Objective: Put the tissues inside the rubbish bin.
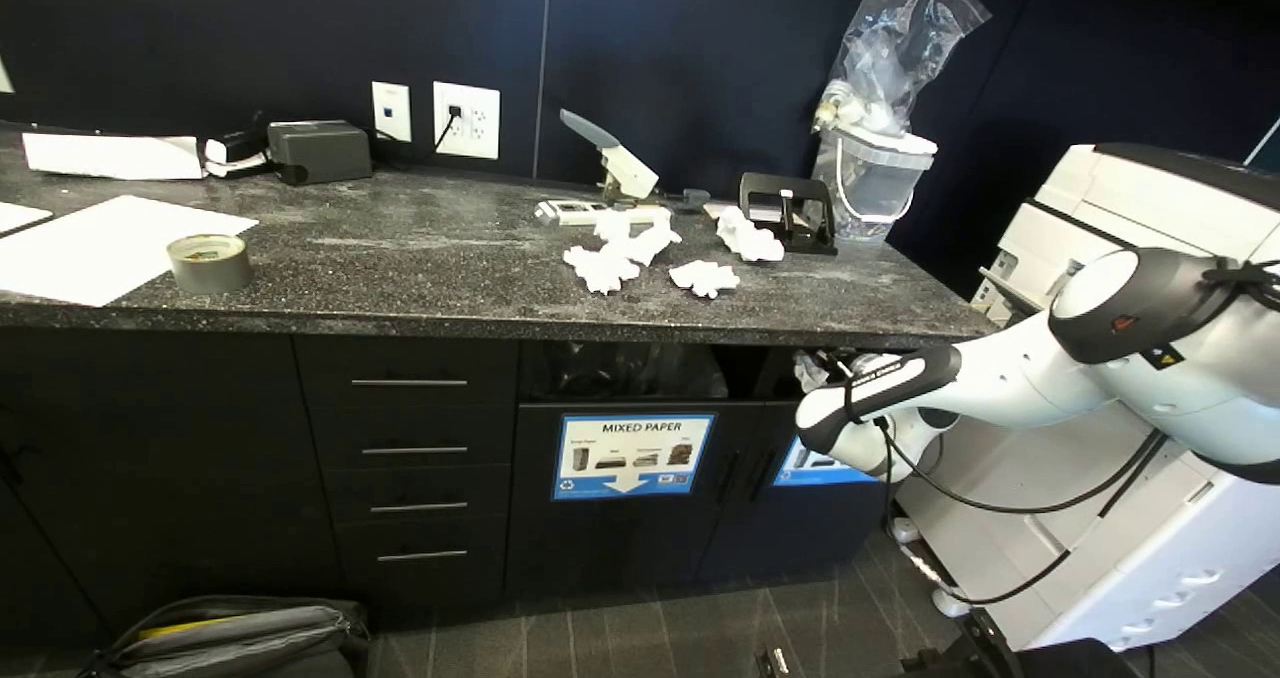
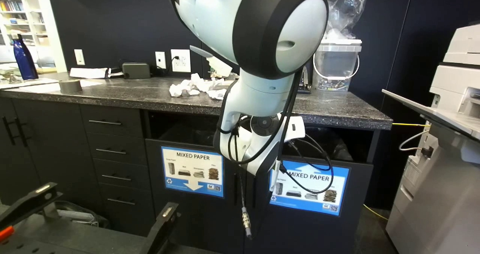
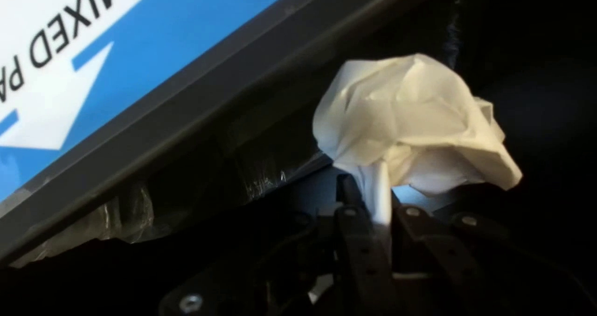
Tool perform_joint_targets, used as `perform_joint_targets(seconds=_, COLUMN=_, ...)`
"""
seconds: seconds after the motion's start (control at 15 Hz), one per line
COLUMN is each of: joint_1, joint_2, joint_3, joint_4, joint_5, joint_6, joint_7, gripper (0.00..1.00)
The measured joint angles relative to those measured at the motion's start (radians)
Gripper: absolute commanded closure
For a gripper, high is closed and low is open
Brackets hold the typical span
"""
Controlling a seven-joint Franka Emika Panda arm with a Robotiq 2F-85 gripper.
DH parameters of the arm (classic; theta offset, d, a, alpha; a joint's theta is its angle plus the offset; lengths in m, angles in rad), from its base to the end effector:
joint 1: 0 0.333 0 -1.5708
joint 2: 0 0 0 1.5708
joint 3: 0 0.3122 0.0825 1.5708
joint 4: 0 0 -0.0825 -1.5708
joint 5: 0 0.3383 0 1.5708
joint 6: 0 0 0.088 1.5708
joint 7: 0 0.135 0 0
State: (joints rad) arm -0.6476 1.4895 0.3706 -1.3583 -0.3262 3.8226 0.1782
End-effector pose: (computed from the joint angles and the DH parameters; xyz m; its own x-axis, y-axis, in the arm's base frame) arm 0.6320 -0.2328 0.0166 0.3298 -0.5092 0.7950 -0.3442 -0.8490 -0.4010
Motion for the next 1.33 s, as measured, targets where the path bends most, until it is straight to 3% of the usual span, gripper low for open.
perform_joint_targets(seconds=0.07, joint_1=0.014, joint_2=0.0, joint_3=-0.016, joint_4=0.004, joint_5=0.0, joint_6=0.01, joint_7=0.027, gripper=0.88)
perform_joint_targets(seconds=0.13, joint_1=0.027, joint_2=0.0, joint_3=-0.032, joint_4=0.007, joint_5=0.001, joint_6=0.016, joint_7=0.05, gripper=0.62)
perform_joint_targets(seconds=0.27, joint_1=0.048, joint_2=-0.001, joint_3=-0.058, joint_4=0.016, joint_5=0.003, joint_6=0.017, joint_7=0.087, gripper=0.58)
perform_joint_targets(seconds=0.6, joint_1=0.133, joint_2=-0.001, joint_3=-0.176, joint_4=0.041, joint_5=0.018, joint_6=-0.001, joint_7=0.093, gripper=0.19)
perform_joint_targets(seconds=0.8, joint_1=0.192, joint_2=-0.001, joint_3=-0.242, joint_4=0.052, joint_5=0.076, joint_6=0.002, joint_7=0.081, gripper=0.01)
perform_joint_targets(seconds=1.2, joint_1=0.254, joint_2=-0.001, joint_3=-0.275, joint_4=0.067, joint_5=0.302, joint_6=0.079, joint_7=0.069, gripper=0.0)
perform_joint_targets(seconds=1.33, joint_1=0.268, joint_2=-0.001, joint_3=-0.286, joint_4=0.069, joint_5=0.319, joint_6=0.069, joint_7=0.061, gripper=0.0)
